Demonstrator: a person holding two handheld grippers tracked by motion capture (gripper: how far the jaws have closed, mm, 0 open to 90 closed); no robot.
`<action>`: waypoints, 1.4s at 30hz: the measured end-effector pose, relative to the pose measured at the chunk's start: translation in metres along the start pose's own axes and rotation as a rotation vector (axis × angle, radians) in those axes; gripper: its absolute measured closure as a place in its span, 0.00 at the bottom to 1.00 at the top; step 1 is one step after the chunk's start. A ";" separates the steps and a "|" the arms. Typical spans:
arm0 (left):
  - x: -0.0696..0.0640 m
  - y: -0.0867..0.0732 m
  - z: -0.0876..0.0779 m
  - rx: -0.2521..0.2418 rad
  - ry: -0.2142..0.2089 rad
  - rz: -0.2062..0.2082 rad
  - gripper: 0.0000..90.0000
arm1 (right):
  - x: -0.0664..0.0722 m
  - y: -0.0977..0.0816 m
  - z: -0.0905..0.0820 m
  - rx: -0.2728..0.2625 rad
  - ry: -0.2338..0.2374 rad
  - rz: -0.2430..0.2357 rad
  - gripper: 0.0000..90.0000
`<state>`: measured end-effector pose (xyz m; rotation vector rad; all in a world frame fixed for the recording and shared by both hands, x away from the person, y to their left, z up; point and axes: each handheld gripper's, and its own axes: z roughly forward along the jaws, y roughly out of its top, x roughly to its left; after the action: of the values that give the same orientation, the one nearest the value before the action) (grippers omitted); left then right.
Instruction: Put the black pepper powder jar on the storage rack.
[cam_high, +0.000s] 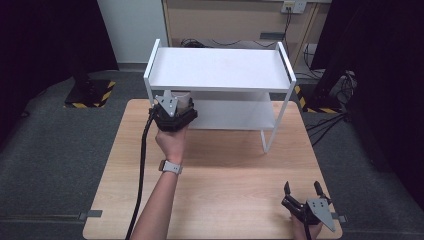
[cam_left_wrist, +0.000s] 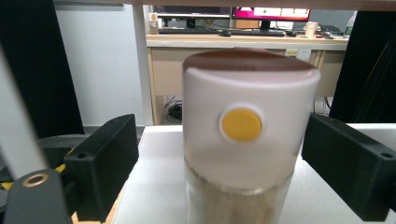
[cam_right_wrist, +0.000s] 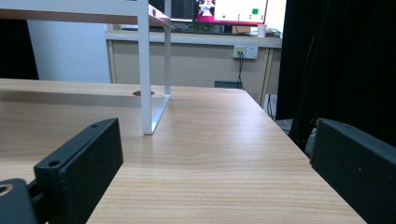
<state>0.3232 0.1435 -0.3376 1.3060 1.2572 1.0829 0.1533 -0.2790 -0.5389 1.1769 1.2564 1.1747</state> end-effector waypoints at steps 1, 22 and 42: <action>0.001 -0.001 -0.002 -0.002 -0.003 -0.001 0.12 | 0.000 0.000 0.000 0.000 0.001 0.000 0.03; 0.013 -0.027 -0.054 -0.098 -0.041 0.020 0.12 | -0.001 0.000 0.000 0.001 0.003 0.004 0.03; 0.070 -0.097 -0.127 -0.108 -0.014 -0.021 0.11 | -0.001 0.000 -0.001 0.000 0.011 -0.003 0.03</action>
<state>0.1908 0.2197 -0.4210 1.2144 1.1839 1.1093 0.1526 -0.2800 -0.5387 1.1701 1.2661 1.1806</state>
